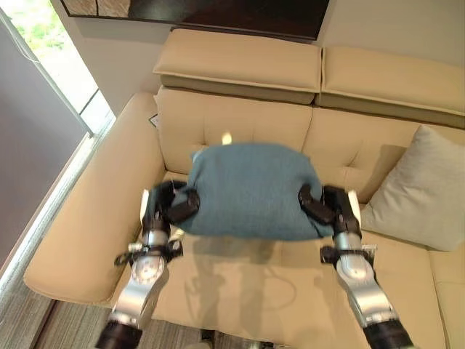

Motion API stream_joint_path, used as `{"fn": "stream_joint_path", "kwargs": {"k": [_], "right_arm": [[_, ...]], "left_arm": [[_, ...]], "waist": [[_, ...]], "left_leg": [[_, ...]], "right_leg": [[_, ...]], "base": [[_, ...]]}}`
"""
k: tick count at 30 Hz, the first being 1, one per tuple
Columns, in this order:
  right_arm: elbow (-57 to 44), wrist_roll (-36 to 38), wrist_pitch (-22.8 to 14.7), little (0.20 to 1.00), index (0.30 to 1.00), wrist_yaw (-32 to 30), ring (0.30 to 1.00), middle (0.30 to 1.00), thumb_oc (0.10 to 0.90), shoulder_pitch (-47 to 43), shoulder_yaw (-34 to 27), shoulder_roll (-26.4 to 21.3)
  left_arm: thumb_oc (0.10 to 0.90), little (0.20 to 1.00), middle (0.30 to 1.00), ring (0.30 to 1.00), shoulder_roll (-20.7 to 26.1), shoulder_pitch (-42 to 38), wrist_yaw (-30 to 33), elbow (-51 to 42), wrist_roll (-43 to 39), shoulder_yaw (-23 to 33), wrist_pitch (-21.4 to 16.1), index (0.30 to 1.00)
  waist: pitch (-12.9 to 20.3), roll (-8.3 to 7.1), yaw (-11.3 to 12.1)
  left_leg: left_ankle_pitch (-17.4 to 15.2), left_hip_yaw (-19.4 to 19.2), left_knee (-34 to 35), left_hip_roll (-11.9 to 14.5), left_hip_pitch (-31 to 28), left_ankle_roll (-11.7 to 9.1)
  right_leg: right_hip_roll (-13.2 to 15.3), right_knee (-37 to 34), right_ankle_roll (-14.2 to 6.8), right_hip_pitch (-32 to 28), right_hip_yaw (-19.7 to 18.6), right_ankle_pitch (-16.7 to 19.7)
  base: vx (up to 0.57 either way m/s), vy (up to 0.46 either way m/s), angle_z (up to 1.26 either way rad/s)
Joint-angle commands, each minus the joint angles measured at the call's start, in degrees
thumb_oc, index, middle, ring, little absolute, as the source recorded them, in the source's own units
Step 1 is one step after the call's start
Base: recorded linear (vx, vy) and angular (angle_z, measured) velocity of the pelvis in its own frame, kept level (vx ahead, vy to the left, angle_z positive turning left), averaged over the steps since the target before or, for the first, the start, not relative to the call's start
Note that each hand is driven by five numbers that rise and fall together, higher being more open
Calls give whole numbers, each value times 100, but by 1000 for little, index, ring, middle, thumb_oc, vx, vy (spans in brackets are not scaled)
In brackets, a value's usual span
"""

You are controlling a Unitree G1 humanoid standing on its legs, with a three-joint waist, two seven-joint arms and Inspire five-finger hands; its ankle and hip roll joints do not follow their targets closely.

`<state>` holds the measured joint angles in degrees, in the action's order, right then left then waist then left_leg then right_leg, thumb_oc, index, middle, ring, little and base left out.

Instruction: Pick up all the scattered cushions and arrange them neatly on the sofa.

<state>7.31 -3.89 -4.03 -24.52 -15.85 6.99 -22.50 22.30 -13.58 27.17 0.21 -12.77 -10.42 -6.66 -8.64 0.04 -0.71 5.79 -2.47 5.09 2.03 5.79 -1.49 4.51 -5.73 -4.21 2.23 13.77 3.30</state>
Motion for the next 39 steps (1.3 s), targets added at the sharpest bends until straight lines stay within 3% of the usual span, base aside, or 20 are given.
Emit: {"fn": "stream_joint_path", "kwargs": {"k": [1,4,8,13,18,19,20,21,22,24,26,32,39], "right_arm": [[-1366,-1439,-1390,300,300,-1277,300,300,400,-1438,351,-162],[-1067,-1870,-1180,300,300,-1851,300,300,400,-2009,524,-448],[-466,-1876,-944,300,300,-2068,300,300,400,-2420,669,-627],[955,-1234,-703,300,300,-2055,300,300,400,-2946,868,-466],[2514,-144,-481,300,300,-1590,300,300,400,-3496,1151,95],[2523,-140,-486,300,300,-1589,300,300,400,-3508,1153,94],[2718,104,-489,300,300,-1380,300,300,400,-3632,1228,109],[2829,260,-468,300,300,-1206,300,300,400,-3709,1327,146],[2960,457,-388,382,382,-849,382,382,455,-3767,1502,132],[2987,491,-376,578,578,-704,578,578,585,-3749,1581,128],[3005,542,-369,900,900,-542,900,900,800,-3714,1674,164],[3012,588,-397,900,900,-434,900,900,800,-3513,1590,210],[2733,355,-405,900,900,-381,900,900,800,-2619,1085,48]], "left_arm": [[400,300,300,300,-242,-2016,1033,-1002,1525,-656,-1483,300],[400,300,300,300,-287,-2654,1398,-472,1718,-966,-1416,300],[400,300,300,300,-293,-3113,1425,189,1525,-1215,-1380,300],[400,300,300,300,-274,-3658,1131,1580,971,-1562,-1224,300],[400,300,300,300,-273,-4371,541,3560,281,-1905,-882,300],[488,432,432,432,-272,-4382,538,3570,277,-1904,-887,432],[800,900,900,900,-236,-4542,411,3845,164,-1934,-854,900],[800,900,900,900,-218,-4575,343,4024,96,-1962,-823,900],[800,900,900,900,-111,-4605,202,4217,4,-1949,-794,900],[800,900,900,900,-120,-4523,144,4201,-89,-1913,-814,900],[800,900,900,900,-150,-4384,72,4240,-252,-1858,-849,900],[800,900,900,900,-199,-3925,-176,4281,-502,-1703,-858,900],[800,900,900,900,-266,-2695,-311,3764,-491,-1164,-896,900]], "waist": [[497,-51,-39],[349,-34,-78],[269,-27,-127],[329,-48,-212],[219,-50,-306],[215,-50,-307],[184,-51,-314],[137,-52,-321],[70,-59,-339],[47,-66,-343],[11,-76,-351],[-57,-42,-355],[13,-55,-329]], "left_leg": [[-695,-96,-9,11,-80,-181],[-603,-37,-9,20,277,-206],[-480,22,-9,-5,685,-227],[-323,4,-9,-73,1285,-232],[-230,-31,-9,-73,1622,-263],[-229,-31,-9,-74,1625,-263],[-209,-35,-9,-66,1657,-267],[-192,-47,-9,-64,1686,-269],[-171,-76,-9,-42,1739,-279],[-164,-83,-9,-39,1756,-283],[-158,-112,-9,-46,1789,-284],[-135,-119,-9,-64,1845,-298],[-185,-103,-9,-66,1744,-308]], "right_leg": [[-33,73,-419,77,-137,-615],[-57,73,-429,451,-168,-539],[-65,73,-427,884,-214,-396],[-82,73,-389,1477,-282,-190],[-81,73,-384,1859,-385,-58],[-80,73,-384,1863,-385,-57],[-78,73,-387,1902,-398,-39],[-79,73,-395,1947,-412,-14],[-79,73,-402,2022,-431,12],[-82,73,-402,2052,-442,21],[-77,73,-407,2094,-453,42],[-73,73,-402,2171,-456,69],[-48,73,-389,2065,-414,21]], "base": [[-70,-13,5],[-149,-26,5],[-135,-11,10],[-78,2,0],[-44,5,-6],[-41,3,-13],[-35,2,-2],[-58,-5,27],[-46,-13,18],[-19,-14,-35],[-22,-8,-49],[-29,-4,7],[-12,-2,-4]]}}
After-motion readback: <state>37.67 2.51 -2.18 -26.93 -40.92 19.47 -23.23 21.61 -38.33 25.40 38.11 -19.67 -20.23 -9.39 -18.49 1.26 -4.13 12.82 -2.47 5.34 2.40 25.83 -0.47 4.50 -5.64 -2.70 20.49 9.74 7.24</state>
